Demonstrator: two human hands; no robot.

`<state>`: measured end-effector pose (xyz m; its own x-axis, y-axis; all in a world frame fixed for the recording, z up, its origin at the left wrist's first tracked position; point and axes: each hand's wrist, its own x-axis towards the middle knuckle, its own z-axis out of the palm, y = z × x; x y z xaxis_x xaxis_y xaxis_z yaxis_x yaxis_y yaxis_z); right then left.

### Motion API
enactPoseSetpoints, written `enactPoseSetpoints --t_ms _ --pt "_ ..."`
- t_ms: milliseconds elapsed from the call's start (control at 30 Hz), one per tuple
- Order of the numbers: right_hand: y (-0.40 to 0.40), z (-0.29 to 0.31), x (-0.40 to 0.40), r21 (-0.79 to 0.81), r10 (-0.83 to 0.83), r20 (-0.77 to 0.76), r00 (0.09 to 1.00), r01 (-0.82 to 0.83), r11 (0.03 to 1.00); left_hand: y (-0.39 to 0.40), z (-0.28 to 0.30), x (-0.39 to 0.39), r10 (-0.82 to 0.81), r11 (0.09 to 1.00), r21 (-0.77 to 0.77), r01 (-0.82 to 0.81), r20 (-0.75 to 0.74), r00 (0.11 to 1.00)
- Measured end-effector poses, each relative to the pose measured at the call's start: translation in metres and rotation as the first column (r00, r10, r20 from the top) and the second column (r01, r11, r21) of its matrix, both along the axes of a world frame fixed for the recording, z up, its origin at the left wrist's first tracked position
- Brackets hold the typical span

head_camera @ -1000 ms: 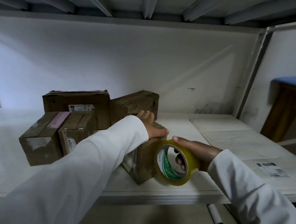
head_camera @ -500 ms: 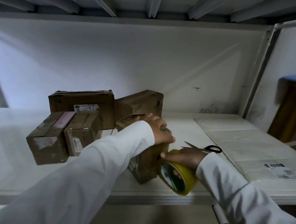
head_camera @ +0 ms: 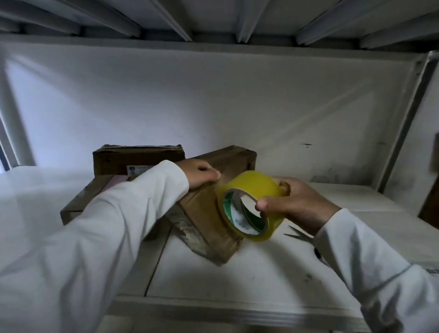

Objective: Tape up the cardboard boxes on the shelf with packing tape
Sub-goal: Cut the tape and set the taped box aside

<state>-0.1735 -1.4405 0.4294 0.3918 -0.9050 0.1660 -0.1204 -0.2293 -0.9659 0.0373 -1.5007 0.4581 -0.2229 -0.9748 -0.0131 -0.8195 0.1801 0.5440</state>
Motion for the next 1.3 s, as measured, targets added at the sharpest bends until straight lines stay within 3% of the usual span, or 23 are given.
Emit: enactPoseSetpoints --t_ms 133,267,400,500,633,767,967,1067,1200,1300 --pt "-0.024 0.016 0.034 -0.046 -0.127 0.033 0.991 0.129 0.991 -0.008 -0.006 0.02 0.154 0.988 0.016 -0.154 -0.082 0.985" --pt "-0.044 0.016 0.041 -0.014 -0.168 0.079 0.983 0.169 0.985 0.002 -0.029 0.044 0.318 0.944 0.14 -0.298 -0.149 0.936" --pt "-0.057 0.016 0.051 0.011 -0.126 0.009 0.992 0.126 0.992 0.001 -0.036 0.043 0.425 0.901 0.236 -0.363 -0.327 0.844" --pt "-0.066 0.017 0.06 0.011 -0.081 -0.033 0.996 0.082 0.997 -0.012 -0.038 0.041 0.427 0.885 0.372 -0.28 -0.41 0.806" --pt "-0.075 0.006 0.069 0.022 -0.043 -0.078 0.996 0.044 0.999 -0.016 -0.055 0.052 0.401 0.881 0.385 -0.273 -0.304 0.864" --pt "-0.075 -0.009 0.081 0.118 -0.028 -0.008 1.0 0.029 0.993 -0.007 -0.063 0.054 0.437 0.848 0.446 -0.287 -0.282 0.854" --pt "-0.08 -0.017 0.08 0.134 -0.063 0.012 0.998 0.061 0.989 -0.031 -0.048 0.037 0.443 0.87 0.355 -0.341 -0.263 0.857" --pt "-0.079 -0.016 0.081 0.128 -0.052 0.011 0.999 0.05 0.99 -0.042 -0.06 0.027 0.456 0.842 0.399 -0.363 -0.168 0.874" --pt "-0.082 -0.005 0.085 0.098 -0.057 -0.069 0.996 0.064 0.993 -0.048 -0.067 0.031 0.402 0.855 0.352 -0.381 0.016 0.916" --pt "-0.088 0.014 0.082 0.031 -0.06 -0.269 0.961 0.071 0.997 -0.049 -0.073 0.034 0.388 0.853 0.355 -0.383 0.061 0.92"
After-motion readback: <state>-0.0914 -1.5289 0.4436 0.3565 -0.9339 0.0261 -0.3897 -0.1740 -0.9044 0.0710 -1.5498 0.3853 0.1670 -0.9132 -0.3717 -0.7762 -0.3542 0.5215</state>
